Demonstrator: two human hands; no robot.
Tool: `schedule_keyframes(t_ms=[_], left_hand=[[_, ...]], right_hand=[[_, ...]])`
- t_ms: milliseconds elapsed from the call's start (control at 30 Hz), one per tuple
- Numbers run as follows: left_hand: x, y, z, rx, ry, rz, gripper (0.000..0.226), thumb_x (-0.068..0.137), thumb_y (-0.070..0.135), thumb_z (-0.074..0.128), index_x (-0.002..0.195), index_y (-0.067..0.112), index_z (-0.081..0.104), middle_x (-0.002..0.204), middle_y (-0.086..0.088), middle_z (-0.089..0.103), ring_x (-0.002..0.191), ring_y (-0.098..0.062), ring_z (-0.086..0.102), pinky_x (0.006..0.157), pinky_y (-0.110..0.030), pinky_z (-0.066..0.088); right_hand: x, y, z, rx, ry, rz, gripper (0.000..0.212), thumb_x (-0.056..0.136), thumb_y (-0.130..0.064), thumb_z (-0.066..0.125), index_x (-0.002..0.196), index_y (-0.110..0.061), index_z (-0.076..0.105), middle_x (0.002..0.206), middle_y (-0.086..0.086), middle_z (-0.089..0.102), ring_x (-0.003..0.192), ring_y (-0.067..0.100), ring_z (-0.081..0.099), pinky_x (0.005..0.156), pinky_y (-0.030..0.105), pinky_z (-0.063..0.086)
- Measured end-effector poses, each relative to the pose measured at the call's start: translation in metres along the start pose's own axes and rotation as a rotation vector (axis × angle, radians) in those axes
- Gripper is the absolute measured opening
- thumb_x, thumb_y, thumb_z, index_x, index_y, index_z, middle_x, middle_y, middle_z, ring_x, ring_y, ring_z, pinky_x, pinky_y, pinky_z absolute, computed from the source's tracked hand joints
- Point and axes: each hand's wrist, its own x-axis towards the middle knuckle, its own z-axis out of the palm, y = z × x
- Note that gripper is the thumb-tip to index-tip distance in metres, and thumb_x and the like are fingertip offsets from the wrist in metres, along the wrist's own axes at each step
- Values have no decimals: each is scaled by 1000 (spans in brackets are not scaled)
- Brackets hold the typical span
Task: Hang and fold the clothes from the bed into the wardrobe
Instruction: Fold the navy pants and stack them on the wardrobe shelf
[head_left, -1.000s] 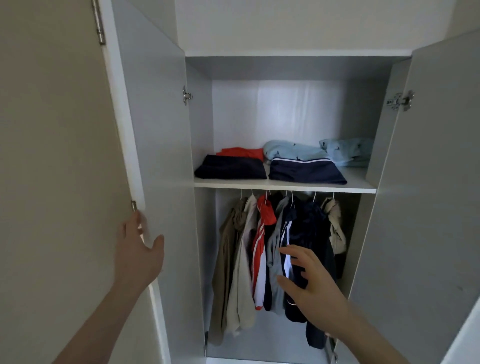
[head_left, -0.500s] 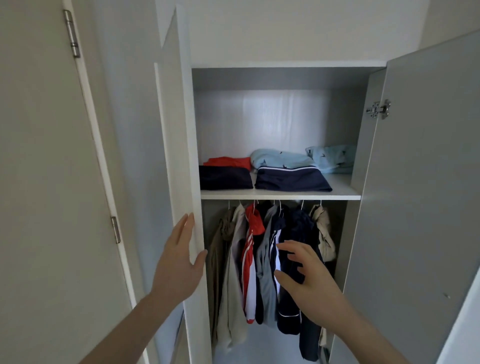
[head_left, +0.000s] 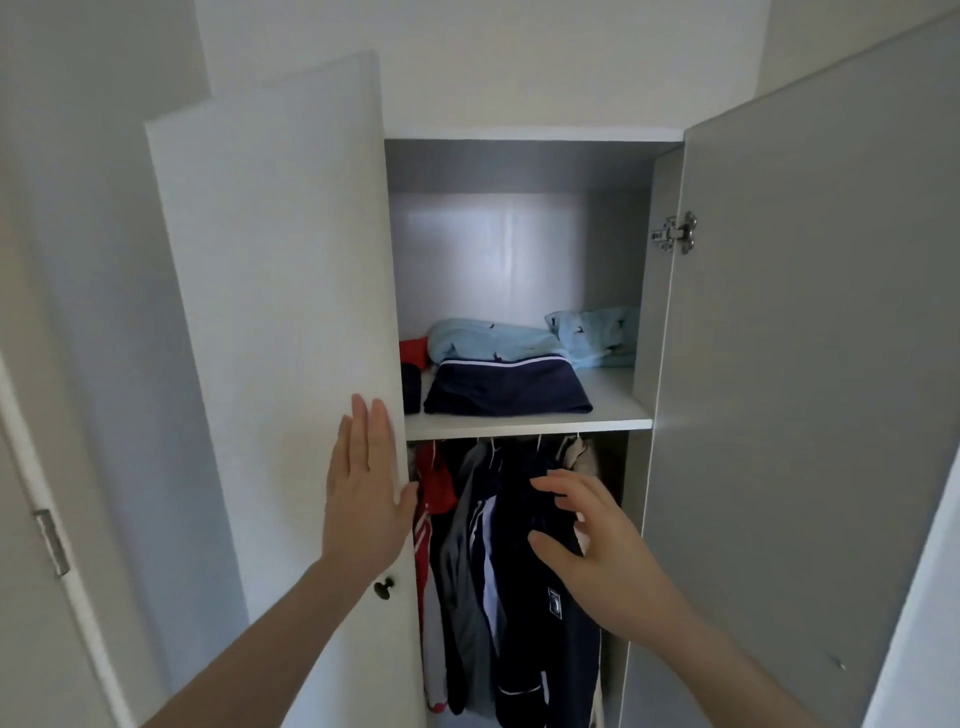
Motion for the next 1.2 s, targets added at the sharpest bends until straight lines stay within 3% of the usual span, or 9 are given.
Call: schedule_keyframes(t_ms=[233,533,700,1000,1200], left_hand=[[56,32,65,102,-9,-113,97,92,25,69,162,8,4,169,-18,-2,154,-43,9,122,-56,22],[97,34,120,162,-3,-189,103,91,23,68,162,14,-6,169,-16,-9,152,-46,7,121,-57,23],[110,32,136,203,-1,-199,103,91,22,69,162,12,-5,168,-19,-8,152,-48,7,121,-59,23],[127,37,151,232,-34,-280,107,91,15,66,160,14,-15,167,-17,-16,152,-48,5,118,-59,26],[133,43,146,269,-116,-334,114,91,13,65,155,14,-29,164,-18,-26,152,-46,1,121,-56,21]], right_hand=[[40,49,-50,-35,23,-13,46,91,-33,71,131,-49,54,142,-30,41,129,-3,49,102,16,44],[68,97,-83,-52,25,-24,45,90,-34,69,131,-46,54,142,-28,42,132,-2,46,115,29,40],[76,108,-89,-32,12,-27,48,81,-57,57,129,-56,49,144,-30,39,133,-6,43,113,23,38],[74,117,-98,-34,-10,-12,50,81,-60,56,130,-56,48,143,-37,35,132,-11,42,111,20,39],[69,112,-94,-24,18,-11,49,83,-57,59,131,-52,52,146,-29,38,135,-4,44,112,26,41]])
